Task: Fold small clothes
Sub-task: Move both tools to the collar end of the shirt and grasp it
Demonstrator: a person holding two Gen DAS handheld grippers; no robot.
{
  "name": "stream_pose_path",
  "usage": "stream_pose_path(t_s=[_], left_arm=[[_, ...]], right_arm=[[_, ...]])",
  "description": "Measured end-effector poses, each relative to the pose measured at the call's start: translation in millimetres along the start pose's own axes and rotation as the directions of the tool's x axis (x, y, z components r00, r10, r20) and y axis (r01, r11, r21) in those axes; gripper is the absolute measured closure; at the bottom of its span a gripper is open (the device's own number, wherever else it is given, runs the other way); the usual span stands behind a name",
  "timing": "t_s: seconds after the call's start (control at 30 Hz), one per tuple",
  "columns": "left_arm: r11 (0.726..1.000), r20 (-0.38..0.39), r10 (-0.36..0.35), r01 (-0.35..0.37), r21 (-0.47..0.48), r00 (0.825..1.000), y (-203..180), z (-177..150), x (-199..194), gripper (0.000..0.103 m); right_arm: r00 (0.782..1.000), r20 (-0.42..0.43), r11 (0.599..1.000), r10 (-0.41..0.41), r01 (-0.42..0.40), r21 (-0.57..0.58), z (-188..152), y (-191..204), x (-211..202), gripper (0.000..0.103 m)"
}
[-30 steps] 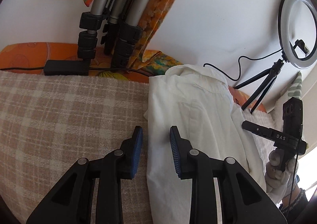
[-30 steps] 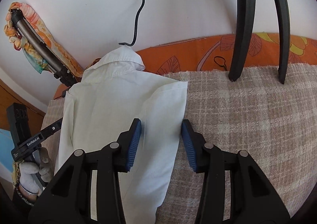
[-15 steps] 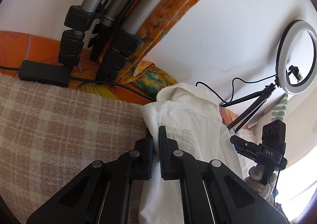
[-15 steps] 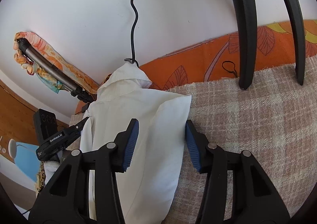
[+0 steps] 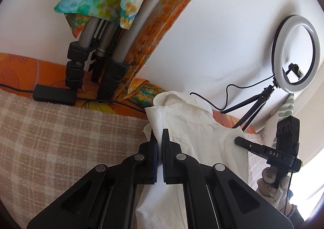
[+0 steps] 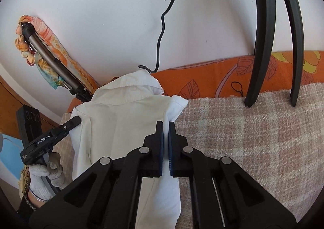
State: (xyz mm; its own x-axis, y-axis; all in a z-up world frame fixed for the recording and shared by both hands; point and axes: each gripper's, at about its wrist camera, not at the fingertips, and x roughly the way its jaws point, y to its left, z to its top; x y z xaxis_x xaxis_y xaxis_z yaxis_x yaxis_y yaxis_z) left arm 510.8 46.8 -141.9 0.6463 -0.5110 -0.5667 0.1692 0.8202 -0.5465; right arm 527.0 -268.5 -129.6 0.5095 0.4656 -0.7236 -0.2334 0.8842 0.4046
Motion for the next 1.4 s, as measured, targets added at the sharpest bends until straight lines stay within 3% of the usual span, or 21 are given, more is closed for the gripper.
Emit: stream_pose_path(t_s=[0.3, 0.43, 0.57, 0.67, 0.8, 0.93, 1.13, 1.23, 1.3, 1.33, 1.37, 1.4], left_arm=[[0.994, 0.056, -0.071, 0.066, 0.084, 0.996, -42.8, -1.5, -64.5, 0.101], [0.99, 0.038, -0.025, 0.02, 0.14, 0.999, -56.5, -5.1, -72.4, 0.101], [0.99, 0.044, 0.039, -0.045, 0.136, 0.998, -48.2, 1.1, -65.9, 0.101], [0.984, 0.026, 0.098, -0.101, 0.149, 0.995, -37.4, 4.6, -51.4, 0.101], [0.975, 0.006, 0.153, -0.152, 0.159, 0.988, -29.0, 10.0, -22.5, 0.101], [0.959, -0.039, 0.227, -0.216, 0.181, 0.973, -17.8, 6.0, 18.5, 0.101], [0.978, -0.07, 0.186, -0.178, 0.112, 0.98, 2.7, -9.6, 48.0, 0.101], [0.991, -0.059, 0.124, -0.121, 0.051, 0.991, 14.7, -6.8, 41.5, 0.101], [0.995, -0.057, 0.099, -0.097, 0.035, 0.993, 17.7, -7.1, 39.2, 0.101], [0.995, -0.06, 0.095, -0.093, 0.035, 0.994, 17.8, -7.3, 39.2, 0.101], [0.995, -0.066, 0.091, -0.089, 0.036, 0.994, 19.0, -7.3, 38.6, 0.101], [0.995, -0.074, 0.093, -0.09, 0.034, 0.993, 19.3, -7.0, 39.3, 0.101]], right_arm=[[0.996, 0.08, 0.996, 0.035, -0.028, -0.088, -2.4, 44.6, -72.5, 0.099], [0.997, 0.074, 0.993, 0.02, -0.011, -0.121, -10.4, 60.4, -95.3, 0.099], [0.997, 0.05, 0.996, -0.05, 0.054, -0.065, -15.3, 36.3, -94.0, 0.097], [0.998, 0.017, 0.998, -0.059, 0.06, -0.026, -20.8, 10.7, -80.3, 0.097], [0.996, -0.053, 0.997, 0.073, -0.073, 0.001, -29.4, -9.0, -54.0, 0.097], [0.991, -0.131, 0.999, 0.027, -0.031, -0.034, -31.5, -14.1, -12.3, 0.097], [0.995, -0.102, 1.0, -0.01, 0.011, 0.016, -14.4, -29.3, 19.9, 0.098], [0.994, -0.055, 0.995, -0.097, 0.097, 0.012, -0.4, -33.0, 19.3, 0.097], [0.996, -0.025, 0.996, -0.086, 0.086, 0.02, 5.3, -36.1, 15.8, 0.075], [0.996, -0.016, 0.996, -0.084, 0.084, 0.017, 6.9, -36.2, 15.5, 0.044], [0.997, -0.01, 0.997, -0.077, 0.077, 0.01, 8.3, -35.8, 16.4, 0.029], [0.997, -0.011, 0.997, -0.071, 0.071, 0.004, 9.3, -35.1, 17.8, 0.029]])
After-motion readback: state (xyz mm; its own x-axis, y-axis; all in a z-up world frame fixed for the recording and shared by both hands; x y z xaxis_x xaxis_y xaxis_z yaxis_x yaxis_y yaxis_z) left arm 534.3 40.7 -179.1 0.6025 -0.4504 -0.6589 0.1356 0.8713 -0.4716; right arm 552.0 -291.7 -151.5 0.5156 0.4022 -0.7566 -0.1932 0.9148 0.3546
